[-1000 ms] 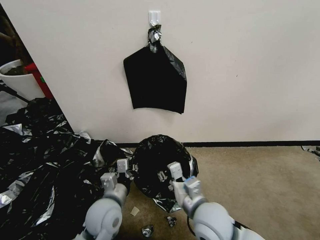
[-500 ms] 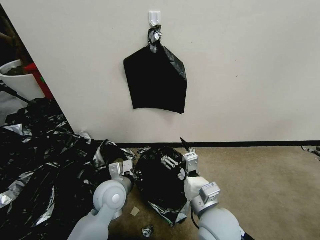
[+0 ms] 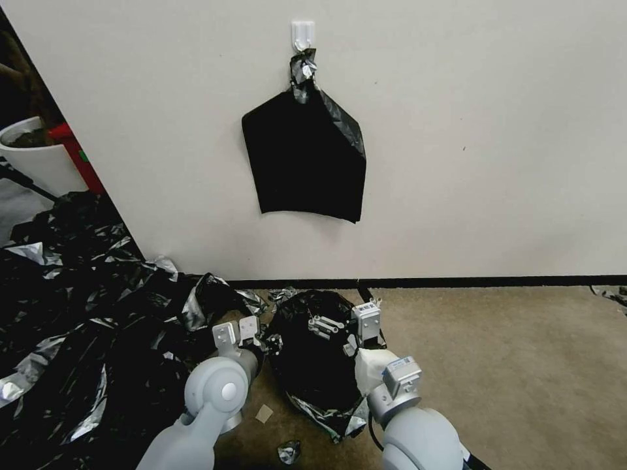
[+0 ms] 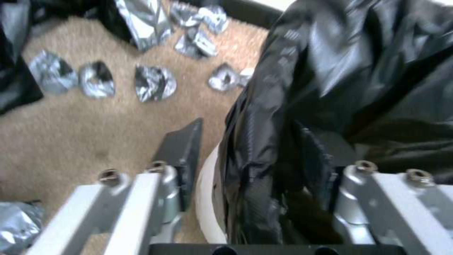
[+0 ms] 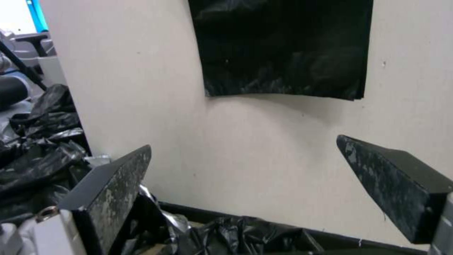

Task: Place a trash bag onto the trash bin.

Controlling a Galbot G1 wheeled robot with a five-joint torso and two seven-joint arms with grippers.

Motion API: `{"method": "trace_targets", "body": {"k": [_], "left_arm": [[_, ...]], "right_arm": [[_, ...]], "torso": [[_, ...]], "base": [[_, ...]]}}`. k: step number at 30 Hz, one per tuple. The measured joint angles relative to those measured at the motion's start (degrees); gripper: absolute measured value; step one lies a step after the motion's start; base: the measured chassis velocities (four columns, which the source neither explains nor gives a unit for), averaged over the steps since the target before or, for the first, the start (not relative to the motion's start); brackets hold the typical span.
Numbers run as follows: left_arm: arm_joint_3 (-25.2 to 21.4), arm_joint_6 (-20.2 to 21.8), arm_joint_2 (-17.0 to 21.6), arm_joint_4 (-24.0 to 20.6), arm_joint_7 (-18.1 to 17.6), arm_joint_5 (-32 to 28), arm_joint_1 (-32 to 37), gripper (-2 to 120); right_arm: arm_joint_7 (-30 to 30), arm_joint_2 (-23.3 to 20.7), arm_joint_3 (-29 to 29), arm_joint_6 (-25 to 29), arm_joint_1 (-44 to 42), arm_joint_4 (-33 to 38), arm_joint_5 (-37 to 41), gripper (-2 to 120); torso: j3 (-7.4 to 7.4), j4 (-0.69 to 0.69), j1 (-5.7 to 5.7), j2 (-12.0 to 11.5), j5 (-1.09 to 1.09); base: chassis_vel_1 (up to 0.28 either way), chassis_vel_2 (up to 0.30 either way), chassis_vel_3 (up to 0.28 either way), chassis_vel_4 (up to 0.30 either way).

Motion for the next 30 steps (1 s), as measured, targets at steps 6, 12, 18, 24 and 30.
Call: {"method": "trace_targets", "body": {"k": [6,12,18,24,30], "left_arm": [[-2.71,-15.81,3.23,-3.11,13.46,15.43,4.42,77],[-12.24,-46.13,2.11,4.33,32.52,38.57,4.84,97],[-16.8,-53.82,0.67,5.22,37.95,38.36,6.93,100],[-16.92,-55.11,0.37,5.22,38.46,37.42,7.26,100],[-16.78,-55.44,0.36,5.22,38.27,37.15,7.23,100]], "right_arm": [[1.04,2.82,5.03,5.18,0.77,-3.92,-0.28,100],[-4.07,8.06,19.28,13.44,-0.95,-7.76,-3.66,100],[-9.37,11.86,28.2,19.57,-4.2,-10.43,-6.87,100],[-9.91,12.33,28.99,20.17,-4.4,-10.98,-7.69,100],[-9.89,12.25,28.77,20.11,-4.37,-10.97,-7.69,100]], "torso": [[0.0,0.02,0.0,0.0,0.0],[0.0,-0.01,0.0,0.0,0.0],[0.0,0.0,0.0,0.0,0.0],[0.0,0.0,0.0,0.0,0.0],[0.0,0.0,0.0,0.0,0.0]], "base": [[0.0,0.0,0.0,0.0],[0.0,0.0,0.0,0.0],[0.0,0.0,0.0,0.0],[0.0,0.0,0.0,0.0],[0.0,0.0,0.0,0.0]]}}
